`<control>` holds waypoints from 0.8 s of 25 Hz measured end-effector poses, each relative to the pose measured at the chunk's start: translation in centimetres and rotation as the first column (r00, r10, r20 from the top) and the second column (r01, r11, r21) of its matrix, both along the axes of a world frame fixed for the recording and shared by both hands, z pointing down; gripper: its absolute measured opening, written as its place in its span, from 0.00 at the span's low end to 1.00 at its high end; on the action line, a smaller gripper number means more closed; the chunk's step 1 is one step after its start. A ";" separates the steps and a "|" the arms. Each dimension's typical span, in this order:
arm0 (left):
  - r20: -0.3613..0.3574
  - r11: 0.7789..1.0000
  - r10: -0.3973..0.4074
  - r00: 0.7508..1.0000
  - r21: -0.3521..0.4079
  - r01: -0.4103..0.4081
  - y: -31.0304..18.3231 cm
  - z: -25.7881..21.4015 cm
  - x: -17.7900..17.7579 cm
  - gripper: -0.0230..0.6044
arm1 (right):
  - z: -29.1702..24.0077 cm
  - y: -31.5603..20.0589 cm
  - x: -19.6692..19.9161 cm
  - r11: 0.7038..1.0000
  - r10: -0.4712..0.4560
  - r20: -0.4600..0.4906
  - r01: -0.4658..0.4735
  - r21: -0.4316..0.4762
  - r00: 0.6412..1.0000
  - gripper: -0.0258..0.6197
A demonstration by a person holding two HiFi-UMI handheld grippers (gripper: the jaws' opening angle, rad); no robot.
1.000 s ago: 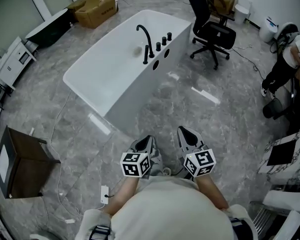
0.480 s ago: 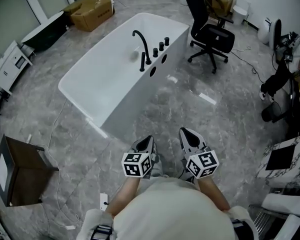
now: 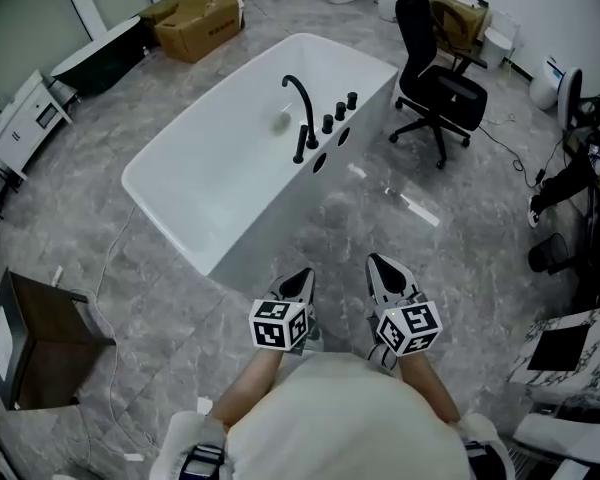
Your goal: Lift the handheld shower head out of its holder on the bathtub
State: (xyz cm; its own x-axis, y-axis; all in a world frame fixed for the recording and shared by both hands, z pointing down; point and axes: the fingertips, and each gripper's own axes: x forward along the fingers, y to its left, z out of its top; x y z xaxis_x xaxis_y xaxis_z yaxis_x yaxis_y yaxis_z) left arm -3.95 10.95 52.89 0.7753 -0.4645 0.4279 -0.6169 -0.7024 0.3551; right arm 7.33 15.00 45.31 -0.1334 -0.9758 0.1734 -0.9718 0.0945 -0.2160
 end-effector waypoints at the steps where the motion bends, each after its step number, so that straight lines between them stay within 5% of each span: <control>1: 0.000 1.000 -0.004 1.000 0.001 0.004 -1.0 -0.1 -0.1 0.07 | -0.1 -1.1 -0.1 1.000 -0.006 0.001 0.006 0.000 1.000 0.07; 20: 0.004 0.999 -0.034 0.999 -0.017 0.034 -18.3 0.9 -0.1 0.07 | -1.5 -19.4 0.2 0.999 -0.043 -0.044 0.044 0.029 0.998 0.07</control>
